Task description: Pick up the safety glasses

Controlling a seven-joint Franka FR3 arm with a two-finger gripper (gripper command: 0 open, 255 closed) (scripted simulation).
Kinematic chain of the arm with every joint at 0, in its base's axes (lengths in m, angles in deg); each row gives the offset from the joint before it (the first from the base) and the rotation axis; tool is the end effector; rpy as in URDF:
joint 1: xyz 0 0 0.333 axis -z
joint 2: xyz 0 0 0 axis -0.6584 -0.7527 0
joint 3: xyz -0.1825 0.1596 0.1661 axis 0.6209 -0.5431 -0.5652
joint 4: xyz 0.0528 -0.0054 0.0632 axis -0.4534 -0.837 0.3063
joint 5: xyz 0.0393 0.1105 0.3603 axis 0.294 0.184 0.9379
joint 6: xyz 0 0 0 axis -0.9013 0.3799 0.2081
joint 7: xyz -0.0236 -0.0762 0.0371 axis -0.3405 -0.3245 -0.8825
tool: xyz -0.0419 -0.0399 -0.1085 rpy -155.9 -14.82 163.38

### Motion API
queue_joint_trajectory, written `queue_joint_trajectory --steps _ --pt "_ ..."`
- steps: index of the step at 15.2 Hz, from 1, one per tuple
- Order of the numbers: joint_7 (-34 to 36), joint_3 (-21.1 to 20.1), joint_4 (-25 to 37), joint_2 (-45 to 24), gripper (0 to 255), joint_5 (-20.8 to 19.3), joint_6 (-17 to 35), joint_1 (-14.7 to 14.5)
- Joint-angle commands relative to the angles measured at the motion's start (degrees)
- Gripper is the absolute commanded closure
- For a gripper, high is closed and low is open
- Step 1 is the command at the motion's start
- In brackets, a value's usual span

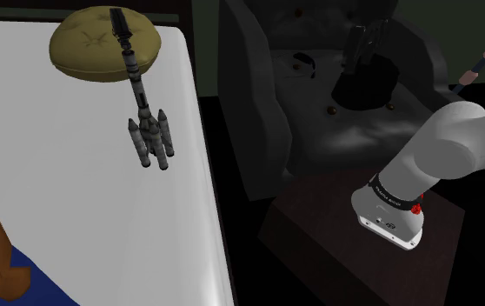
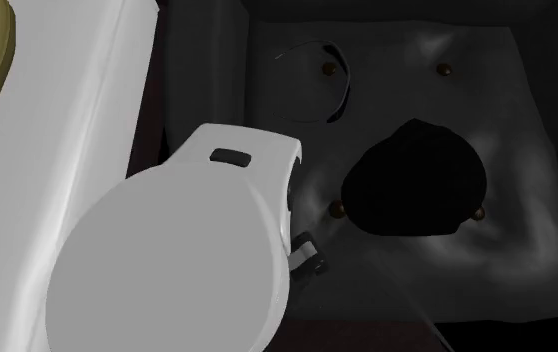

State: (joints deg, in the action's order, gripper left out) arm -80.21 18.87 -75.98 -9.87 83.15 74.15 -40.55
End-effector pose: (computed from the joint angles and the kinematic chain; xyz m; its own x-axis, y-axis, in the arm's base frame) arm 0.2855 0.0185 0.5185 0.9828 -0.0323 -0.1820 -0.0308 -0.9995 0.0110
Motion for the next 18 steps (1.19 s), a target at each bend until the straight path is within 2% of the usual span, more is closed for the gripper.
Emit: queue_joint_trajectory --steps 1,9,18 --pt "0.0 0.0 0.0 0.0 0 0.0 0.0 0.0" --pt "-7.3 6.0 2.8 -12.2 0 -6.5 9.9 3.2" --pt "-14.6 11.8 11.4 -28.6 0 -10.4 18.9 5.9"
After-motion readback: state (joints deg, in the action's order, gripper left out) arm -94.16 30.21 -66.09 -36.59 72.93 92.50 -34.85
